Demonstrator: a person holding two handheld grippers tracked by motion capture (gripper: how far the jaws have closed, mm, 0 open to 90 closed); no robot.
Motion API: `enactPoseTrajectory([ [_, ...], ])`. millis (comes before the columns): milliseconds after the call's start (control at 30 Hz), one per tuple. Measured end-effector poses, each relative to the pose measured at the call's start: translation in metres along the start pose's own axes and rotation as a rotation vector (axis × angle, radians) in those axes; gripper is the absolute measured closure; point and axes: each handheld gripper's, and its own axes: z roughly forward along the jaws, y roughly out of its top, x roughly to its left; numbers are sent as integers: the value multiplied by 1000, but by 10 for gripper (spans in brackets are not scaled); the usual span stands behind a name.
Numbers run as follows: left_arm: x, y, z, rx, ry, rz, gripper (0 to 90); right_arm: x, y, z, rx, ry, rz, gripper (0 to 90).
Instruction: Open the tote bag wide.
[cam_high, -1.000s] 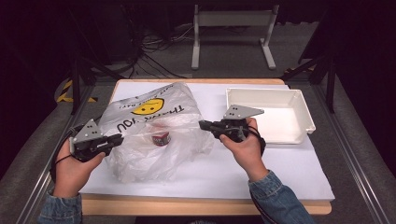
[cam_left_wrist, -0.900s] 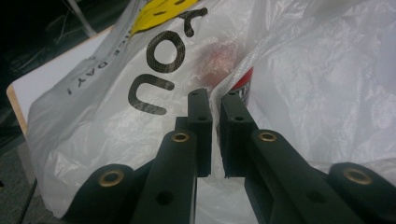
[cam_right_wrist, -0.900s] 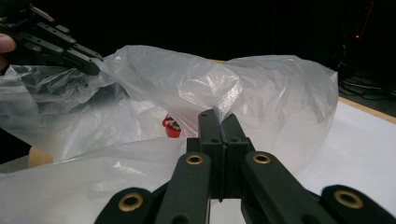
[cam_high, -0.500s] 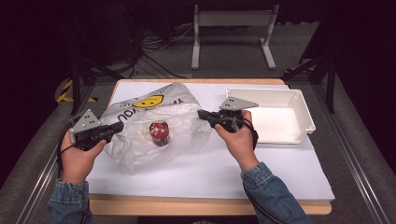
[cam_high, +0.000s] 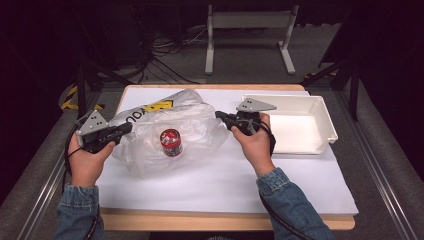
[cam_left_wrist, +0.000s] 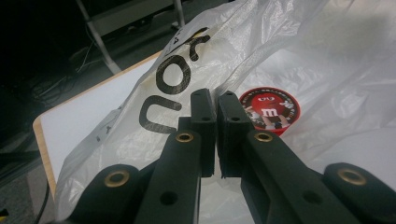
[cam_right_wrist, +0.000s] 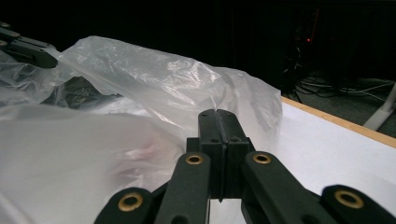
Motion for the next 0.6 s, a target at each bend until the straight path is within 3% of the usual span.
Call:
enactPoseTrajectory([
  [167, 7, 1, 5, -18, -19, -25, 871, -6, -3, 2, 12, -16, 21, 900],
  [400, 13, -1, 14, -23, -32, -44, 872, -5, -3, 8, 24, -30, 8, 900],
  [600, 22, -9, 28, -13, -43, -75, 871, -5, -6, 26, 69, -60, -2, 900],
])
